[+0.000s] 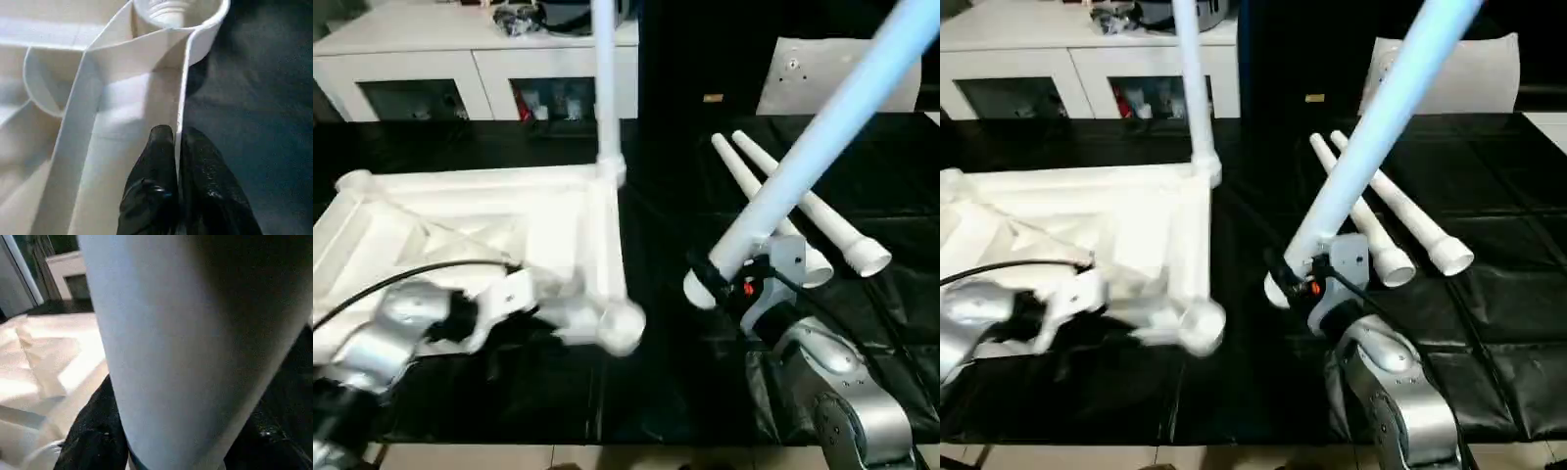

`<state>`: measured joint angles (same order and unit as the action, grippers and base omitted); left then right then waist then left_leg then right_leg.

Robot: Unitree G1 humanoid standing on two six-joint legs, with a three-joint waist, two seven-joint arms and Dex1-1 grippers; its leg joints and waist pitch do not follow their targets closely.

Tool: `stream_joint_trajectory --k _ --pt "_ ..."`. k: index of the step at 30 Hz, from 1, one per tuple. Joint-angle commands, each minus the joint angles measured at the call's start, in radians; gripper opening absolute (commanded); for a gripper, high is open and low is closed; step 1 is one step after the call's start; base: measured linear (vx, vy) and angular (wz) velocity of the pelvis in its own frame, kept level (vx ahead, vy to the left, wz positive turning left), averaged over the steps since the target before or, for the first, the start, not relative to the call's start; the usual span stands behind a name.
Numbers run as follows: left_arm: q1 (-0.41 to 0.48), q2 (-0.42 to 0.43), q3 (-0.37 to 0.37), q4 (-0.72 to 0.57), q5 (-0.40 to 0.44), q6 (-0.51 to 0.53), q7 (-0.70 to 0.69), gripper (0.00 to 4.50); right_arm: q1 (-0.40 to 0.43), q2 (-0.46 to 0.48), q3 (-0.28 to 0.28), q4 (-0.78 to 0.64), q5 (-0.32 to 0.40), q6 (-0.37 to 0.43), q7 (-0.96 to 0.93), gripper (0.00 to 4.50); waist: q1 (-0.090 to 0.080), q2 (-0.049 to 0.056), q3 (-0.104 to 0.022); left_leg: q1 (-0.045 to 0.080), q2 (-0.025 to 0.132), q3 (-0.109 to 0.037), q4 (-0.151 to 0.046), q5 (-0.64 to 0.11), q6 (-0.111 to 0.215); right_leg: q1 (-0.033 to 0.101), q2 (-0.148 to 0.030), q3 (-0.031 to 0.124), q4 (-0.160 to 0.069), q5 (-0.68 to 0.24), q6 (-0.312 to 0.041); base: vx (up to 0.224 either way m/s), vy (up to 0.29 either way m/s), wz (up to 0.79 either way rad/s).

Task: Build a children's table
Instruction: Insert table leg to table base

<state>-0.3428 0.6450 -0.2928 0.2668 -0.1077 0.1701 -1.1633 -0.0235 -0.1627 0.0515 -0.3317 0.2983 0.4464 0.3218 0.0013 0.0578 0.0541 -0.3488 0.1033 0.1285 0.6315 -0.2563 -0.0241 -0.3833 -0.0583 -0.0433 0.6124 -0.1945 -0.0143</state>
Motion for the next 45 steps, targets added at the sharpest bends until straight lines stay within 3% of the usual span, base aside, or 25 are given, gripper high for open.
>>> stream_joint_trajectory --k 1,4,5,7,8,9,10,11,14,15,16,17,19,21,22,23,24,25,30,38,45 --pt "-0.022 -0.014 0.009 0.029 0.014 0.011 0.069 0.03 -0.013 -0.001 0.013 0.006 -0.008 -0.022 0.012 1.93 -0.001 0.005 -0.048 -0.007 0.108 -0.041 -0.102 -0.186 -0.014 0.050 -0.108 0.066 -0.070 -0.210 -0.244 0.000 0.000 0.00" --pt "-0.083 -0.098 0.011 0.084 0.033 0.035 0.143 0.00 -0.044 0.002 0.039 0.059 -0.103 -0.154 -0.027 1.93 -0.007 0.005 -0.052 -0.009 0.106 -0.038 -0.097 -0.136 -0.007 0.050 -0.106 0.064 -0.069 -0.158 -0.253 0.000 0.000 0.00" --pt "-0.083 -0.098 0.011 0.084 0.033 0.035 0.143 0.00 -0.044 0.002 0.039 0.059 -0.103 -0.154 -0.027 1.93 -0.007 0.004 -0.053 -0.009 0.105 -0.037 -0.095 -0.129 -0.004 0.051 -0.106 0.064 -0.069 -0.147 -0.256 0.000 0.000 0.00" --pt "-0.103 -0.133 -0.011 0.109 0.062 0.042 0.162 0.00 -0.063 -0.021 0.050 0.056 -0.051 -0.048 0.029 1.93 -0.008 0.008 -0.055 -0.012 0.104 -0.039 -0.093 -0.096 0.017 0.058 -0.106 0.064 -0.065 -0.101 -0.266 0.000 0.000 0.00" --pt "-0.103 -0.135 -0.012 0.110 0.064 0.042 0.164 0.00 -0.064 -0.023 0.051 0.056 -0.048 -0.044 0.032 1.93 -0.008 0.005 -0.055 -0.010 0.106 -0.038 -0.091 -0.088 0.034 0.058 -0.104 0.062 -0.065 -0.085 -0.272 0.000 0.000 0.00" --pt "-0.112 -0.150 -0.033 0.128 0.095 0.012 0.179 0.00 -0.077 -0.045 0.059 0.060 -0.014 0.021 0.080 1.93 -0.007 0.009 -0.054 -0.010 0.105 -0.039 -0.090 -0.092 0.047 0.060 -0.104 0.062 -0.067 -0.090 -0.277 0.000 0.000 0.00" --pt "-0.112 -0.154 -0.042 0.129 0.100 -0.009 0.171 0.00 -0.087 -0.049 0.055 0.066 0.007 0.042 0.097 1.93 -0.005 0.003 -0.053 -0.011 0.108 -0.038 -0.091 -0.097 0.052 0.060 -0.105 0.063 -0.069 -0.104 -0.275 0.000 0.000 0.00" --pt "-0.114 -0.158 -0.047 0.132 0.101 -0.024 0.163 0.00 -0.096 -0.048 0.051 0.072 0.026 0.059 0.109 1.93 -0.004 0.006 -0.053 -0.009 0.110 -0.039 -0.091 -0.113 0.053 0.058 -0.107 0.063 -0.071 -0.133 -0.277 0.000 0.000 0.00" --pt "-0.115 -0.150 -0.067 0.124 0.104 -0.051 0.122 0.00 -0.120 -0.059 0.063 0.094 0.037 0.049 0.156 1.93 0.001 0.005 -0.052 -0.007 0.114 -0.039 -0.095 -0.137 0.037 0.053 -0.106 0.063 -0.071 -0.164 -0.274 0.000 0.000 0.00" --pt "-0.120 -0.150 -0.075 0.127 0.108 -0.059 0.108 0.00 -0.134 -0.063 0.070 0.115 0.038 0.032 0.179 1.93 0.001 -0.010 -0.052 -0.006 0.115 -0.037 -0.095 -0.134 0.038 0.053 -0.106 0.063 -0.072 -0.161 -0.274 0.000 0.000 0.00" --pt "-0.120 -0.149 -0.077 0.127 0.107 -0.064 0.102 0.00 -0.138 -0.064 0.071 0.121 0.035 0.028 0.181 1.93 0.005 -0.001 -0.053 -0.007 0.114 -0.037 -0.095 -0.123 0.034 0.053 -0.108 0.063 -0.068 -0.157 -0.276 0.000 0.000 0.00" --pt "-0.118 -0.144 -0.085 0.122 0.104 -0.088 0.072 0.00 -0.160 -0.067 0.075 0.152 0.027 0.017 0.192 1.93 0.006 0.000 -0.053 -0.007 0.114 -0.037 -0.094 -0.119 0.034 0.051 -0.109 0.063 -0.068 -0.152 -0.278 0.000 0.000 0.00" --pt "-0.114 -0.142 -0.089 0.116 0.096 -0.115 0.045 0.00 -0.178 -0.067 0.075 0.174 0.025 0.015 0.199 1.93 0.007 -0.014 -0.053 -0.007 0.115 -0.035 -0.094 -0.106 0.038 0.051 -0.110 0.063 -0.069 -0.144 -0.279 0.000 0.000 0.00" --pt "-0.099 -0.140 -0.090 0.077 0.056 -0.119 -0.028 0.00 -0.220 -0.080 0.084 0.211 0.027 0.024 0.238 1.93 0.011 -0.012 -0.054 -0.006 0.114 -0.033 -0.092 -0.087 0.040 0.051 -0.112 0.063 -0.064 -0.136 -0.283 0.000 0.000 0.00" --pt "-0.098 -0.140 -0.090 0.071 0.049 -0.120 -0.037 0.00 -0.229 -0.083 0.088 0.217 0.027 0.027 0.249 1.93 0.013 -0.016 -0.055 -0.005 0.116 -0.030 -0.091 -0.072 0.046 0.050 -0.111 0.062 -0.063 -0.120 -0.285 0.000 0.000 0.00" --pt "-0.098 -0.140 -0.091 0.068 0.045 -0.124 -0.043 0.00 -0.236 -0.086 0.090 0.222 0.027 0.030 0.256 1.93 0.019 -0.012 -0.053 -0.003 0.116 -0.030 -0.092 -0.068 0.050 0.047 -0.110 0.062 -0.063 -0.119 -0.285 0.000 0.000 0.00" --pt "-0.101 -0.140 -0.094 0.070 0.046 -0.128 -0.048 0.00 -0.242 -0.090 0.094 0.229 0.029 0.038 0.267 1.93 0.018 -0.024 -0.053 -0.004 0.115 -0.027 -0.091 -0.064 0.057 0.048 -0.109 0.062 -0.064 -0.118 -0.283 0.000 0.000 0.00" --pt "-0.103 -0.139 -0.096 0.072 0.047 -0.131 -0.052 0.00 -0.247 -0.093 0.097 0.236 0.032 0.043 0.276 1.93 0.027 -0.017 -0.053 -0.003 0.116 -0.027 -0.091 -0.059 0.057 0.047 -0.112 0.062 -0.062 -0.125 -0.282 0.000 0.000 0.00" --pt "-0.107 -0.136 -0.093 0.087 0.066 -0.147 -0.039 0.00 -0.250 -0.121 0.138 0.273 0.005 0.033 0.319 1.93 0.029 -0.022 -0.050 -0.004 0.118 -0.024 -0.096 -0.098 0.037 0.046 -0.112 0.062 -0.066 -0.181 -0.269 0.000 0.000 0.00" --pt "-0.111 -0.136 -0.070 0.112 0.078 -0.154 -0.022 0.00 -0.235 -0.133 0.143 0.276 -0.010 0.035 0.321 1.93 0.033 -0.025 -0.046 0.000 0.123 -0.009 -0.100 -0.135 0.013 0.037 -0.111 0.064 -0.077 -0.277 -0.234 0.000 0.000 0.00" --pt "-0.112 -0.134 -0.059 0.121 0.076 -0.156 -0.014 0.00 -0.226 -0.156 0.152 0.267 -0.014 0.048 0.337 1.93 0.033 -0.020 -0.047 -0.001 0.125 -0.009 -0.102 -0.131 0.012 0.037 -0.108 0.063 -0.074 -0.251 -0.236 0.000 0.000 0.00"
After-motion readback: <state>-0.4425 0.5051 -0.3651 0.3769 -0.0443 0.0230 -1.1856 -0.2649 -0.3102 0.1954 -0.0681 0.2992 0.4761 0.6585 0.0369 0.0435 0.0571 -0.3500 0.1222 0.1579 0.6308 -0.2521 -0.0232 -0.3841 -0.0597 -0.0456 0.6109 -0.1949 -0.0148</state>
